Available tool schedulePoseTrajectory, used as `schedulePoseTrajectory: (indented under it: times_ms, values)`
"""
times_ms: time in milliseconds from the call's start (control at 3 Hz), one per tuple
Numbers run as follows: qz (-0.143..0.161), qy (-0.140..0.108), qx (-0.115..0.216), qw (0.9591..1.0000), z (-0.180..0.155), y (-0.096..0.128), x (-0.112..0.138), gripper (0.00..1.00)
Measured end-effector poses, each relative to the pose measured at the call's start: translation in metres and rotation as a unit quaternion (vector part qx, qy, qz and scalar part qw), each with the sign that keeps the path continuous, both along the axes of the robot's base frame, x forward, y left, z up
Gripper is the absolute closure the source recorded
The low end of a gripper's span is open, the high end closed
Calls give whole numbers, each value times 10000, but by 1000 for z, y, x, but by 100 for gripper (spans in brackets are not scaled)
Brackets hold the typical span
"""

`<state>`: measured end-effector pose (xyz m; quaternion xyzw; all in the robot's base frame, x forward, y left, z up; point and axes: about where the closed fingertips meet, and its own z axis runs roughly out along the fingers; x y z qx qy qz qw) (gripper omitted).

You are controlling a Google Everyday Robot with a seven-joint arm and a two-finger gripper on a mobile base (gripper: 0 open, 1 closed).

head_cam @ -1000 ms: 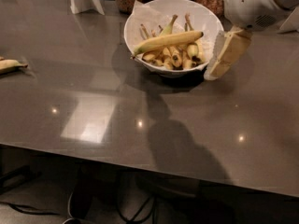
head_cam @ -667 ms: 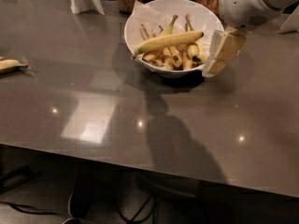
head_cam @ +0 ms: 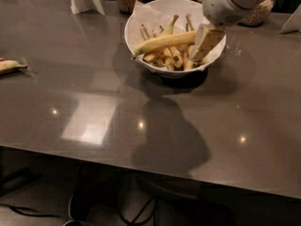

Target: Pick banana from white bowl

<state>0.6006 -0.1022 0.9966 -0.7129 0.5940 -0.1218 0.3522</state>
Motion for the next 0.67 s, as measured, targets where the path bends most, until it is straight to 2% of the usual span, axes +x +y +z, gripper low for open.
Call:
schedulePoseTrajectory:
  times_ms: [333,667]
  values:
    - [-38,14,7,10000,-12,7,23,42]
    - [-74,69,73,9999,-21,14,38,49]
